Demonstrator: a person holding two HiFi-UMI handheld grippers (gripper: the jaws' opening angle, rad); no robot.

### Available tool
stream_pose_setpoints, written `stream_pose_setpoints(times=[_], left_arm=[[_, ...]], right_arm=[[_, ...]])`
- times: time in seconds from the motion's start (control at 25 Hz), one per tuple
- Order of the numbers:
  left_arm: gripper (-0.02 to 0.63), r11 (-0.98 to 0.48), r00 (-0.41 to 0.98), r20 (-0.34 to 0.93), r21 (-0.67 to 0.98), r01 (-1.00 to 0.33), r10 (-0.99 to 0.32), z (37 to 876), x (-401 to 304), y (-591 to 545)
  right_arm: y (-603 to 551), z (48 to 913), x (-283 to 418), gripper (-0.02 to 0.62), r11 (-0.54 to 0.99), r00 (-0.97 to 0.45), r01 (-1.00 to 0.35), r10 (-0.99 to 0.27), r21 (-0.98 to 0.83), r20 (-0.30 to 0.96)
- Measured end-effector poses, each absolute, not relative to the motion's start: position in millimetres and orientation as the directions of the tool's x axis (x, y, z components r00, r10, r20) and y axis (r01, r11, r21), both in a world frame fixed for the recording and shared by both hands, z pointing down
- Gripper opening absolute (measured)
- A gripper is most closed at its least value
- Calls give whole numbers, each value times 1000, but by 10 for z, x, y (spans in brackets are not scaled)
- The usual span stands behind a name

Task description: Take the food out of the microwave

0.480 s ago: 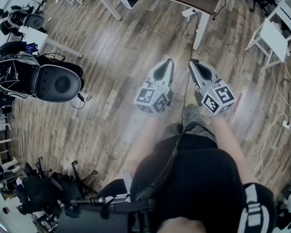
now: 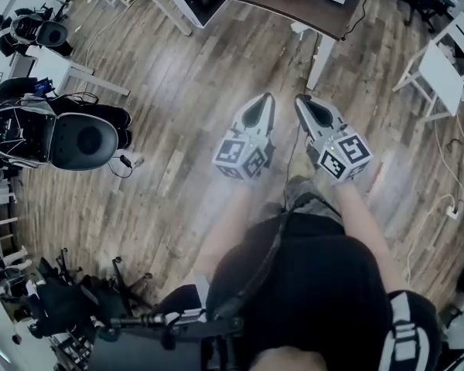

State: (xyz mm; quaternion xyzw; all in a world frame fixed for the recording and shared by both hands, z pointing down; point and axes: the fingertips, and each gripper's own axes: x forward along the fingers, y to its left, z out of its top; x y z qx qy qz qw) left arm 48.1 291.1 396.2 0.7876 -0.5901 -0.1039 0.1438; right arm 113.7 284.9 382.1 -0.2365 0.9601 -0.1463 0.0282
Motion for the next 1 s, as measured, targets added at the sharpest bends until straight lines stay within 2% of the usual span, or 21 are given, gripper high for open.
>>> stream_pose_setpoints(times=[0.64,1.0], left_arm=[[3,-225,243,10,344,-912,-970,3962,657,1876],[3,-193,221,39,358,-914,-974,4134,489,1593]], right_arm=[[1789,3867,1250,2,863,-910,-393,-415,-317,-2],[1512,4000,1069,2,862,-917,-376,-398,-340,5]])
